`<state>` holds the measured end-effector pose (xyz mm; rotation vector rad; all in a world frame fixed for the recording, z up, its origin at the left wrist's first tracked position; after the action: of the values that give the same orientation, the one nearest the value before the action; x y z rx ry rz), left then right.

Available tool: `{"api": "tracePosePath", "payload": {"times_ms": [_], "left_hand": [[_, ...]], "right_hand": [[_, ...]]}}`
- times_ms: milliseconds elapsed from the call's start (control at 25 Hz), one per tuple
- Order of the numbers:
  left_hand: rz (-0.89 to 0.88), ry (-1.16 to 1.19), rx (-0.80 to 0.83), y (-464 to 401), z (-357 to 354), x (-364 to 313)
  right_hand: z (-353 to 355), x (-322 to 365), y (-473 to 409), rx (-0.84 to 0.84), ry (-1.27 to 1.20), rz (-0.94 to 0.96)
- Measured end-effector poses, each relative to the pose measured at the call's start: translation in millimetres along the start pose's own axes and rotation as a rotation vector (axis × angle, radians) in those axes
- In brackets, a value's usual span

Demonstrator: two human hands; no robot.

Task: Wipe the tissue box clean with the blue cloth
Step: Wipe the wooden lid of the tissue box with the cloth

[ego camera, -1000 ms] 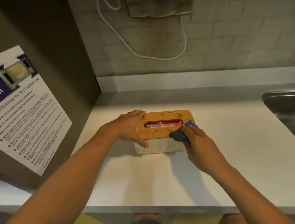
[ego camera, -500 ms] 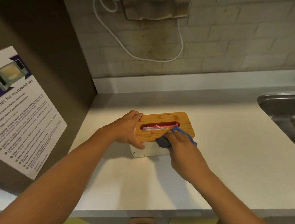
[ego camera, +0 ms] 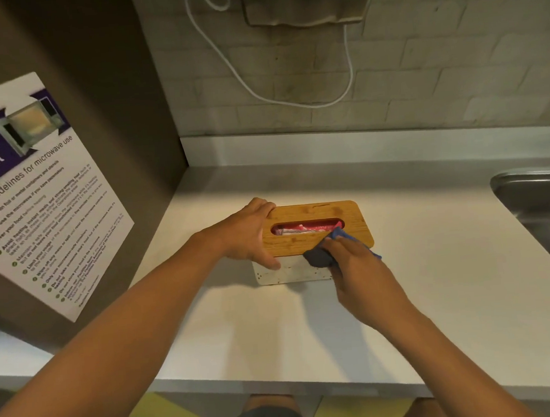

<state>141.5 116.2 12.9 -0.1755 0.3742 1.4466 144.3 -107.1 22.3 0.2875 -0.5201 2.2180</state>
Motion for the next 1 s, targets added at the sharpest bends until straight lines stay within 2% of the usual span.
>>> {"api": "tracePosePath", "payload": {"times_ms": [160, 400, 520, 640, 840, 920, 1000], "left_hand": [[0.003, 0.012, -0.001, 0, 0, 1], [0.013, 0.005, 0.000, 0, 0, 0], [0.006, 0.004, 0.003, 0, -1, 0], [0.011, 0.015, 0.002, 0, -1, 0], [0.020, 0.019, -0.007, 2, -1, 0], [0.016, 0.014, -0.002, 3, -1, 0], [0.020, 0.014, 0.008, 3, -1, 0]], "right_hand": [[20, -23, -10, -0.004, 0.011, -0.055], [-1, 11, -9, 0.024, 0.014, 0.002], [10, -8, 1, 0.027, -0.009, 0.018], [18, -27, -13, -0.007, 0.036, -0.063], [-9, 19, -14, 0.038, 0.039, 0.017], [-4, 13, -4, 0.051, 0.025, 0.048], [10, -3, -6, 0.026, 0.014, -0.001]]}}
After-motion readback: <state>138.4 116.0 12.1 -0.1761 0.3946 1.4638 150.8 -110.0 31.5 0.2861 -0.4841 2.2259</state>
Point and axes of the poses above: each hand's wrist, its own y-axis away from the middle knuckle, its own z-axis out of the back of the hand, x = y × z, the point moved 6 cm from there along -y, towards the middle knuckle, and after that the axes turned 10 degrees about -z, right-handed, at the moved point
